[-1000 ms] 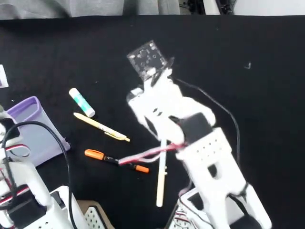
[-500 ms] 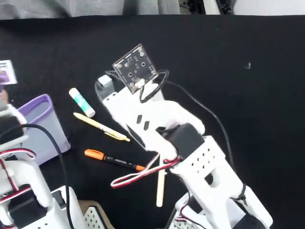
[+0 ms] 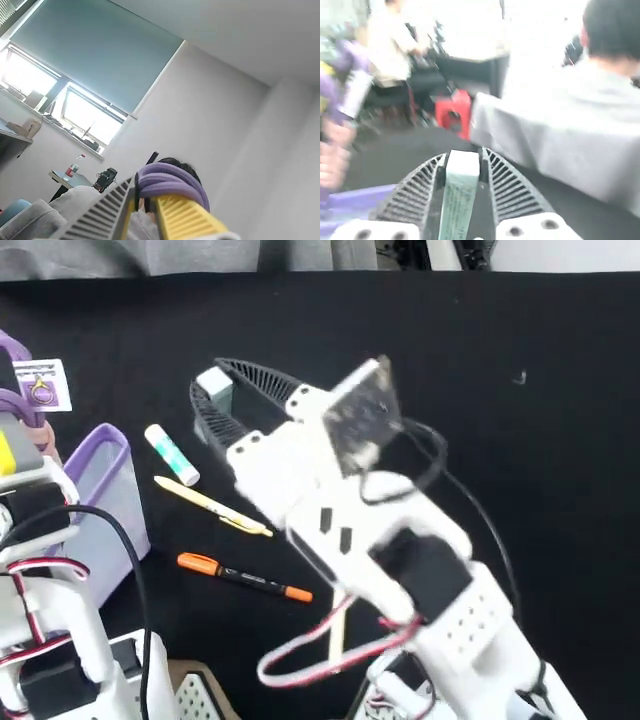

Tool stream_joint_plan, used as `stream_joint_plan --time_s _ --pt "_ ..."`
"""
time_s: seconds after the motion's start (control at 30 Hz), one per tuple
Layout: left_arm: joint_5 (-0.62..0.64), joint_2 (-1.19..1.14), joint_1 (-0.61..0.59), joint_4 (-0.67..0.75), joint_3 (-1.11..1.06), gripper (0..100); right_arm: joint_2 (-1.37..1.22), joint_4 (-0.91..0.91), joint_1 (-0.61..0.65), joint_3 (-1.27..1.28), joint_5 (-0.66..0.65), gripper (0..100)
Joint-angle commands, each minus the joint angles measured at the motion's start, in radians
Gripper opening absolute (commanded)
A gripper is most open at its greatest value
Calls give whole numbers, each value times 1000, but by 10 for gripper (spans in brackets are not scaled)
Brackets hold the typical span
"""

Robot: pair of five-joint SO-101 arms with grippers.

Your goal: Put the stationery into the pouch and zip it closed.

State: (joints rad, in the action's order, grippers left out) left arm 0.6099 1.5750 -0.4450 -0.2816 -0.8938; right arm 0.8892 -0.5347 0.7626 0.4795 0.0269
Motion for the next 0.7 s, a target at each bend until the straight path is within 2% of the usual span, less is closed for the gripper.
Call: stream_joint_plan --time_s 0.0,0.23,0.67 --pt "14 18 13 14 39 30 50 121 94 58 17 11" --pt "11 183 13 14 -12 30 47 459 184 252 17 11" --pt "3 244 4 15 -99 30 -2 474 193 294 60 11"
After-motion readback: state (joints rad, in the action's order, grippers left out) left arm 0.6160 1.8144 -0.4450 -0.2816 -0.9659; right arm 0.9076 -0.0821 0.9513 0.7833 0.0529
